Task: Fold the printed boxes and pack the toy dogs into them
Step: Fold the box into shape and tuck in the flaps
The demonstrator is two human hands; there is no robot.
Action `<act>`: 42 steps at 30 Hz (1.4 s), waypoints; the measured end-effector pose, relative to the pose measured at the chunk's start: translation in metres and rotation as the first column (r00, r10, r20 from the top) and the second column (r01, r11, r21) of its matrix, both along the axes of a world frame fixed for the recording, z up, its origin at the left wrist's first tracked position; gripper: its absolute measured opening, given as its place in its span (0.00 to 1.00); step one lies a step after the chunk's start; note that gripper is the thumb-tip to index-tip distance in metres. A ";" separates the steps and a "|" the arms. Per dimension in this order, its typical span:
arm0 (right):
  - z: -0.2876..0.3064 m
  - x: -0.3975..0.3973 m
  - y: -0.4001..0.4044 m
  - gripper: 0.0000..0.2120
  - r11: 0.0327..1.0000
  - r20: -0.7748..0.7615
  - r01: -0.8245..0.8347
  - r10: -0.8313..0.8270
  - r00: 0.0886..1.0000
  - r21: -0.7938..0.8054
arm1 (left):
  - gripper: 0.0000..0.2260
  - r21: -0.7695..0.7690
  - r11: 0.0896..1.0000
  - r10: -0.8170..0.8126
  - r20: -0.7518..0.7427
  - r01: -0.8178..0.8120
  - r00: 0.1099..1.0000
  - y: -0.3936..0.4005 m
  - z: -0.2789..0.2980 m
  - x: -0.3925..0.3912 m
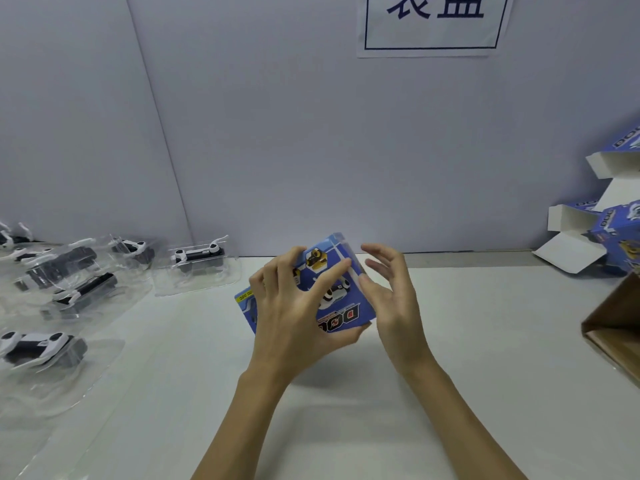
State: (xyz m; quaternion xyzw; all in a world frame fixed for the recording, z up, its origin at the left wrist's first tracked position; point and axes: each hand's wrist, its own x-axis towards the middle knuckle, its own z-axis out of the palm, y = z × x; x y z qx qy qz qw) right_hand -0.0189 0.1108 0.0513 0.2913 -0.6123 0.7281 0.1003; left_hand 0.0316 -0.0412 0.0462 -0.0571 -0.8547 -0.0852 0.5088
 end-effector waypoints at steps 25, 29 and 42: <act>-0.002 0.007 -0.008 0.20 0.995 -0.021 -0.070 0.072 0.997 0.070 | 0.36 0.135 0.988 0.070 0.028 -0.073 0.997 -0.006 0.004 -0.001; -0.001 0.010 -0.010 0.21 0.995 0.019 -0.090 0.089 0.996 0.049 | 0.36 0.130 0.988 0.078 0.022 -0.080 0.997 -0.006 0.005 -0.002; 0.002 0.010 -0.012 0.25 0.993 0.109 -0.116 0.116 0.987 -0.004 | 0.37 0.124 0.984 0.124 0.035 -0.128 0.992 -0.005 0.000 -0.006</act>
